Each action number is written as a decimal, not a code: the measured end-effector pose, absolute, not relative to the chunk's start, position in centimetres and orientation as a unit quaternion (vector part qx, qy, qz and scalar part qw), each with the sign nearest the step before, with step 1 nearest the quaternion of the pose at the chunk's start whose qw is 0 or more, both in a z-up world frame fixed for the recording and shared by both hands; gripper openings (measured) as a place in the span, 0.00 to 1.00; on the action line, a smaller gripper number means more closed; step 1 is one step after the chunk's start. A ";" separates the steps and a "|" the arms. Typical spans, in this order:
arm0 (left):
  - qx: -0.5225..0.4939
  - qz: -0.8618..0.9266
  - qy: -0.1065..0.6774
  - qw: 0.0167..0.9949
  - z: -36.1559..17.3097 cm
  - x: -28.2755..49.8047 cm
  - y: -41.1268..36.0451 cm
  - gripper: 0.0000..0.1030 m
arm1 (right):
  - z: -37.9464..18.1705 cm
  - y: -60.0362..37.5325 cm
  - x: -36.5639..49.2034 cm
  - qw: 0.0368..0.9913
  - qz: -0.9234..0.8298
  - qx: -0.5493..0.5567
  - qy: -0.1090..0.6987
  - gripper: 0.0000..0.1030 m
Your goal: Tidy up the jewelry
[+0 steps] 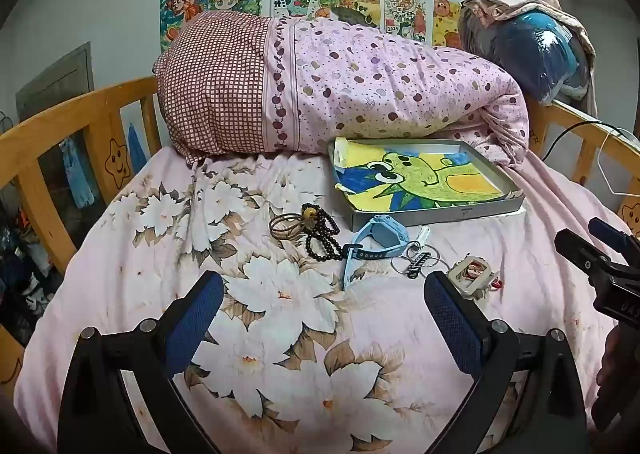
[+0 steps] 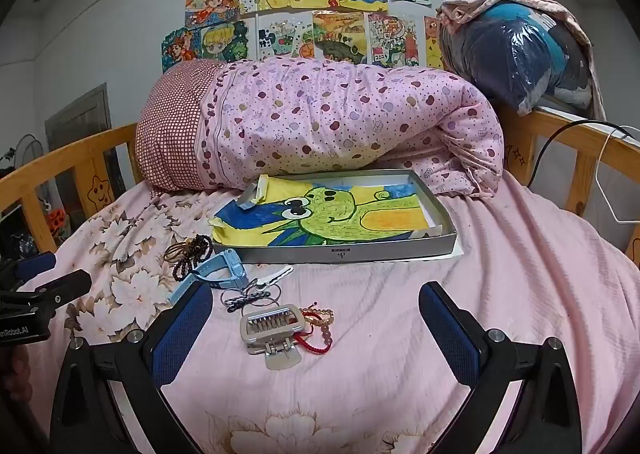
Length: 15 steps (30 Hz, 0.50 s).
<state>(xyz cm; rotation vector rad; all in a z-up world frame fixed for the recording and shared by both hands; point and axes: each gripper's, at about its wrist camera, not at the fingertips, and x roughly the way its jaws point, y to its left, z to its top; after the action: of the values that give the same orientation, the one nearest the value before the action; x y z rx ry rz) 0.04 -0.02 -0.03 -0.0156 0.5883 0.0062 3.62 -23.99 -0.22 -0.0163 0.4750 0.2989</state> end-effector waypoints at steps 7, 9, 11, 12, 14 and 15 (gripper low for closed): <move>-0.009 0.003 0.290 0.957 0.0 0.0 0.0 0.95 | -0.3 -24.0 3.6 0.961 0.148 -0.008 0.235 1.00; -0.008 0.004 0.290 0.957 0.0 0.0 0.0 0.95 | -0.4 -23.9 3.6 0.961 0.148 -0.009 0.235 1.00; -0.009 0.004 0.289 0.957 0.1 -0.1 0.1 0.95 | -0.4 -23.9 3.7 0.961 0.148 -0.009 0.236 1.00; -0.008 0.003 0.290 0.957 0.0 0.0 0.0 0.95 | -0.4 -23.9 3.7 0.960 0.148 -0.009 0.236 1.00; -0.008 0.003 0.291 0.957 0.0 0.0 0.0 0.95 | -0.5 -23.9 3.7 0.960 0.147 -0.010 0.237 1.00; -0.007 0.003 0.291 0.957 0.0 0.0 0.0 0.95 | -0.5 -23.9 3.7 0.960 0.148 -0.009 0.238 1.00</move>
<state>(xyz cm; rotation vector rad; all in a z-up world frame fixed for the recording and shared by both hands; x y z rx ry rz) 0.00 0.00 0.01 -0.0152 0.5905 0.0069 3.73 -23.89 -0.45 -0.0183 0.4818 0.2990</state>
